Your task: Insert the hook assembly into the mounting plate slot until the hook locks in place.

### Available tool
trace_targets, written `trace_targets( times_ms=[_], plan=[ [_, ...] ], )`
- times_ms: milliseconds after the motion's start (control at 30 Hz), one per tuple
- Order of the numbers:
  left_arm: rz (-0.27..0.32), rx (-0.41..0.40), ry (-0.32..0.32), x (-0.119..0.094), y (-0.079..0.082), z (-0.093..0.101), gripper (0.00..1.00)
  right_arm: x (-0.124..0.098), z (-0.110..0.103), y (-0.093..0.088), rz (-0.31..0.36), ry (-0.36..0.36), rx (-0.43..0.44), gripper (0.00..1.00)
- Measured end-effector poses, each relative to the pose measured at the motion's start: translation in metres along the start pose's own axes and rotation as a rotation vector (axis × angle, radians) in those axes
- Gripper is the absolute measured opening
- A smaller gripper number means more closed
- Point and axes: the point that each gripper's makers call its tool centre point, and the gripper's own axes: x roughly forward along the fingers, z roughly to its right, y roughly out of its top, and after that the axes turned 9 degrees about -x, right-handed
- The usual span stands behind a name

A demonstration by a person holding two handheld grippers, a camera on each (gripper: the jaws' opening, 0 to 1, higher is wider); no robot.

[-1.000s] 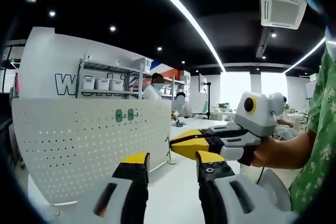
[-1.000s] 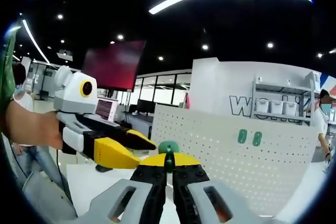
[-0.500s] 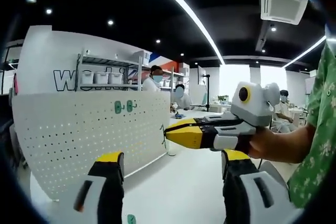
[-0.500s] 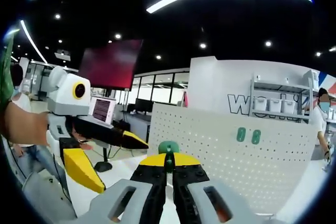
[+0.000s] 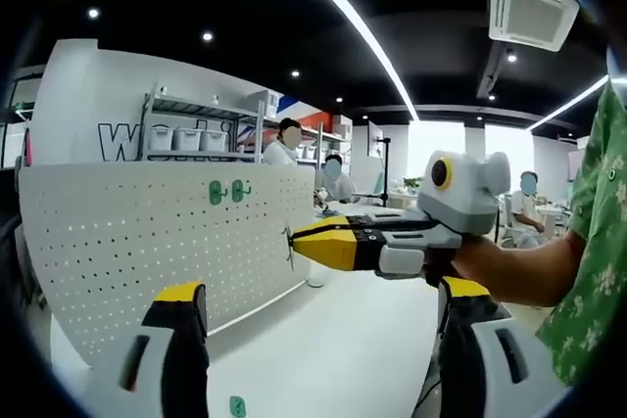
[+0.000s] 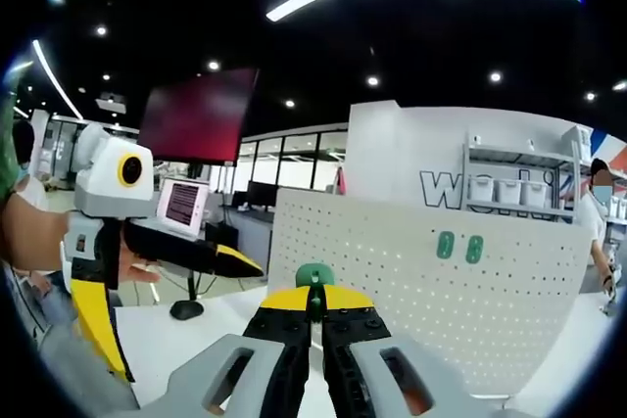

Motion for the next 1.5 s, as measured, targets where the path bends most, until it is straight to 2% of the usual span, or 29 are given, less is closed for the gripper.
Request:
trace_targets(
  times_ms=[367, 867, 1267, 1500],
  plan=[
    [0.013, -0.022, 0.004, -0.003, -0.003, -0.006, 1.0, 0.021, 0.014, -0.003, -0.026, -0.041, 0.003, 0.01],
    [0.007, -0.03, 0.007, -0.008, -0.005, -0.015, 0.98, 0.056, 0.044, 0.006, -0.032, -0.118, 0.004, 0.01],
    [0.001, -0.042, 0.01, -0.008, -0.009, -0.022, 0.98, 0.081, 0.083, 0.014, -0.032, -0.226, 0.025, 0.01],
    [-0.001, -0.051, 0.011, -0.009, -0.012, -0.028, 0.97, 0.095, 0.097, 0.012, -0.037, -0.277, 0.023, 0.01]
  ],
)
